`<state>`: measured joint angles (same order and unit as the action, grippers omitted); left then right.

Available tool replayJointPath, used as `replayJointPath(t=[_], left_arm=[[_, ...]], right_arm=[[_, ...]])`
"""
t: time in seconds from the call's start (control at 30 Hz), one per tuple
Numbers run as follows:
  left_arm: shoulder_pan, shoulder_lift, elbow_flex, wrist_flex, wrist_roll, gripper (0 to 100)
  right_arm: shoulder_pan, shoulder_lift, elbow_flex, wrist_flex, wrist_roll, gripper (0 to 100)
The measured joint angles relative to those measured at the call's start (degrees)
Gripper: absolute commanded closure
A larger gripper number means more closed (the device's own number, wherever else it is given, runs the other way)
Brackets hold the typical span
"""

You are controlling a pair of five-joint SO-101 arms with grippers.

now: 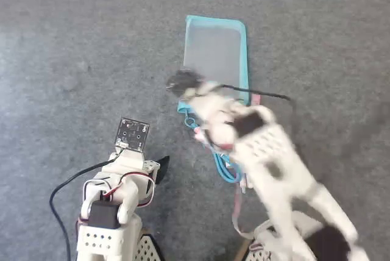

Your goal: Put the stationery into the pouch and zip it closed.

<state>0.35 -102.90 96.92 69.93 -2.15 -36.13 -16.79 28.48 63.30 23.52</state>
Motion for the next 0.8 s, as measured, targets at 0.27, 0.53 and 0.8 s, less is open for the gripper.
replayJointPath(t=[0.27,0.53,0.8], left_arm=[[0.0,0.0,0.0,0.0,0.0,74],[0.0,0.0,0.0,0.0,0.0,74],[0.0,0.0,0.0,0.0,0.0,74]], right_arm=[[-1.1,23.0,-17.1,0.0,-5.8,74.6],[-2.5,31.6,-19.3,-0.6,-6.9,74.6],[-2.0,35.6,-19.3,-0.7,-7.1,74.6]])
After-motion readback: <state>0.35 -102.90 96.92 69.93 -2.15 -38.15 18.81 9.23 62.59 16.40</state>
